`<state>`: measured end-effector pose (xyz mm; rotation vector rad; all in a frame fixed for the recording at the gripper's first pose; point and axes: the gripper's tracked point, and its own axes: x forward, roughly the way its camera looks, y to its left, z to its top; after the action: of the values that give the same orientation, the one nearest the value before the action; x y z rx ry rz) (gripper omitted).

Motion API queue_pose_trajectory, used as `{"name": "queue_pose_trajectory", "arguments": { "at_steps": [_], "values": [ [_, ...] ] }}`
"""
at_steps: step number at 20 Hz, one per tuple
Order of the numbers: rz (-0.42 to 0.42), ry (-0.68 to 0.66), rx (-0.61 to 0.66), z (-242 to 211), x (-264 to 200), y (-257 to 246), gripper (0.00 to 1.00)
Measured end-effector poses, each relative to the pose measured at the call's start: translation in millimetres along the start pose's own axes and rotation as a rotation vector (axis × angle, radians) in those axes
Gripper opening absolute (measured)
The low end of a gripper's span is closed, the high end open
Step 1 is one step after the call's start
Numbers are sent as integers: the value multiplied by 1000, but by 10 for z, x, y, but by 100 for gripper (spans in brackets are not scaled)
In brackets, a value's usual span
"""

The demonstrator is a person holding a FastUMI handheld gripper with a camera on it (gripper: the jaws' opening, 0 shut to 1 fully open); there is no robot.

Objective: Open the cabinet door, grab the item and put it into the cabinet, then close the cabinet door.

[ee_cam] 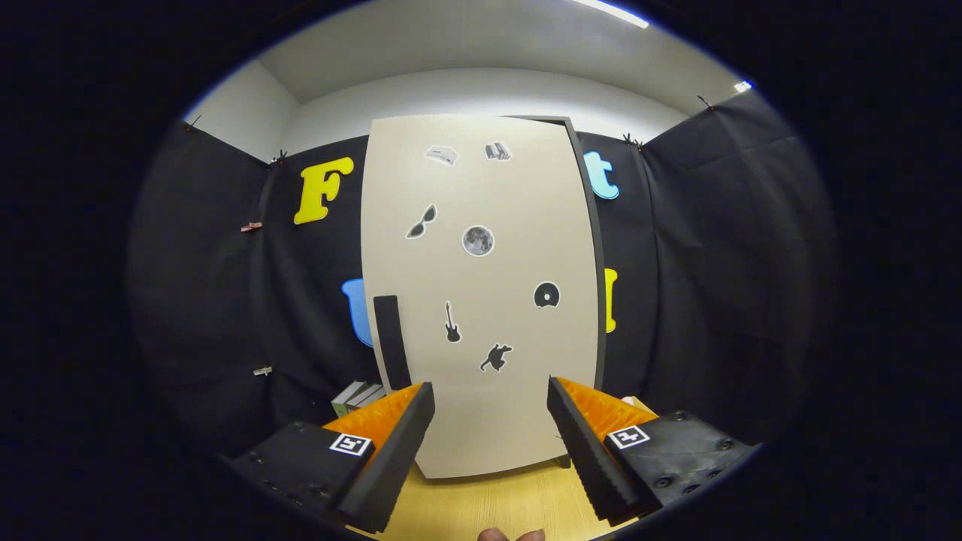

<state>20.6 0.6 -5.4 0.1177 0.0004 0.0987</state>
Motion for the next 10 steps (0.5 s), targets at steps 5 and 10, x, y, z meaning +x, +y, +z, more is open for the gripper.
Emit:
{"name": "queue_pose_trajectory", "arguments": {
  "at_steps": [5, 10],
  "values": [
    [6, -4, -7, 7, -20, 23, 98],
    [8, 0, -9, -5, -34, 37, 98]
  ]
}}
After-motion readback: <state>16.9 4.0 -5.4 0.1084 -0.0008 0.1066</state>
